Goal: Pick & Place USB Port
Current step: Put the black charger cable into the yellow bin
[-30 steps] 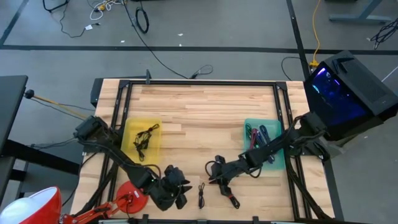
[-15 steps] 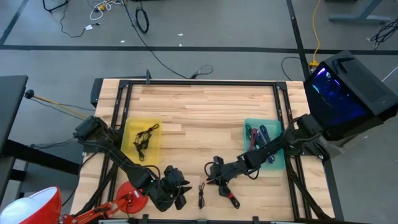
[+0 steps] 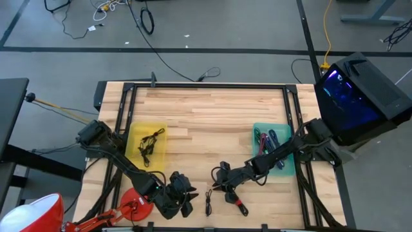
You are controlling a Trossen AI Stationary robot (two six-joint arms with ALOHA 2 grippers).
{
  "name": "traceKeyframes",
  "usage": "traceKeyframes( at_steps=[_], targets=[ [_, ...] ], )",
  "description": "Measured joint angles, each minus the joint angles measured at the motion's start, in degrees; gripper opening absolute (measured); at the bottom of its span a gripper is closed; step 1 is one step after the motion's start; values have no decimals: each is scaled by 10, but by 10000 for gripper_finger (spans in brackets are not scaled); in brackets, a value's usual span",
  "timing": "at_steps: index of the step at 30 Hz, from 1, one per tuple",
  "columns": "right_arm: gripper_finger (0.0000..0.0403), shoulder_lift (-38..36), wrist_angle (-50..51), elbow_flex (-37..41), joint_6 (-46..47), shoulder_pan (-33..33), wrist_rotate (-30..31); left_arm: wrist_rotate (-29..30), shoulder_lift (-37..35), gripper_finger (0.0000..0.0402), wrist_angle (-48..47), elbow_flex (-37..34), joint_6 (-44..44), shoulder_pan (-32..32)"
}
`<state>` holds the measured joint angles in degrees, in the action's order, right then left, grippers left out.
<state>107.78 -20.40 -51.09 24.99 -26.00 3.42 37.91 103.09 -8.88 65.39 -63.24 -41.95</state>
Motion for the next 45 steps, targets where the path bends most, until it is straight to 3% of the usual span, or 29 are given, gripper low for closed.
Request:
traceKeyframes(
  at_steps=[37,45],
  targets=[
    [72,38,-56,0,2,3,-10,0,0,117,-1,0,0,0],
    [72,62,-77,0,2,8,-51,0,0,117,-1,0,0,0]
  ],
)
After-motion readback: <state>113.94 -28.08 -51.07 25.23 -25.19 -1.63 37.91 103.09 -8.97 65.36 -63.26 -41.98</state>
